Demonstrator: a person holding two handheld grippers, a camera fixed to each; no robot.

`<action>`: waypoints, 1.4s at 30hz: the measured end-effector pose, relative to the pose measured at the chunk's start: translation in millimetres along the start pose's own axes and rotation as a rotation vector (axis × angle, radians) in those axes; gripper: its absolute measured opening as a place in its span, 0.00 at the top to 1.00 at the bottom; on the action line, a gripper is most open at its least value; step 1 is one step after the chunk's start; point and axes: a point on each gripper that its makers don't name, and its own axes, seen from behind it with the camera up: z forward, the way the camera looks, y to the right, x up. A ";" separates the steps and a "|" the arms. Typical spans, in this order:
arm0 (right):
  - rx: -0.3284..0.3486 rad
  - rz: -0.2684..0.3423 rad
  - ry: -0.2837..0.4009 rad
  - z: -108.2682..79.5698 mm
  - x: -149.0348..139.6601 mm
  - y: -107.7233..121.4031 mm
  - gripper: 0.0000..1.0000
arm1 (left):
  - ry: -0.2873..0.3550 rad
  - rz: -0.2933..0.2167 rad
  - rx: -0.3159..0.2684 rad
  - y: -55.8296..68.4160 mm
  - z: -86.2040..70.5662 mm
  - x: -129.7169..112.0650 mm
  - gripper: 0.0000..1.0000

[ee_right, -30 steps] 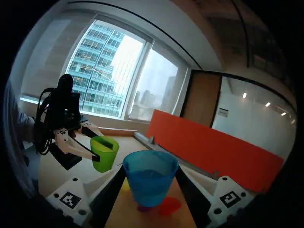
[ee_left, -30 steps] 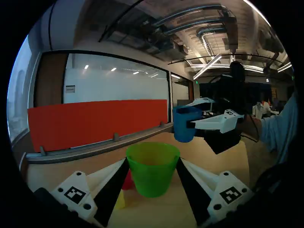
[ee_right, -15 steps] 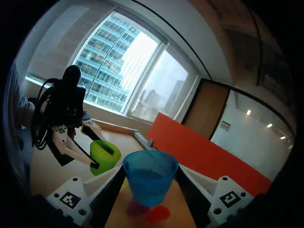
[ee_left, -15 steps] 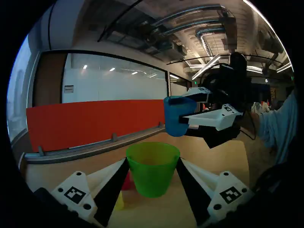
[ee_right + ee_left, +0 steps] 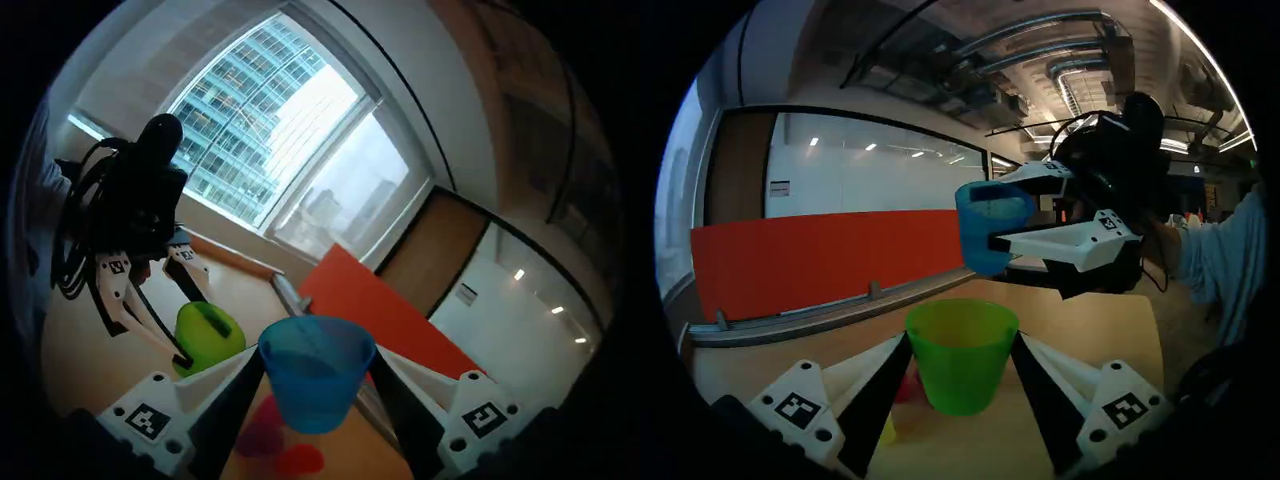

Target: Pour water

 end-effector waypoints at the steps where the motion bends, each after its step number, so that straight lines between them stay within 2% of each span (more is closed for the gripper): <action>1: -0.004 -0.010 -0.001 1.8 0.5 1.2 0.09 | 0.000 0.000 -0.001 -0.1 0.6 0.0 0.14; 11: -0.010 -0.110 -0.005 18.3 9.2 10.3 0.09 | 0.005 -0.006 -0.011 0.7 5.0 0.8 0.14; 22: -0.011 -0.253 -0.019 35.5 16.7 17.0 0.09 | 0.007 -0.011 -0.023 3.8 8.9 2.4 0.14; 34: -0.026 -0.363 -0.030 43.4 19.9 28.0 0.09 | 0.006 -0.008 -0.027 6.5 11.1 3.0 0.14; 42: -0.027 -0.415 -0.035 47.5 20.9 29.9 0.09 | 0.006 -0.007 -0.033 8.7 13.4 4.1 0.14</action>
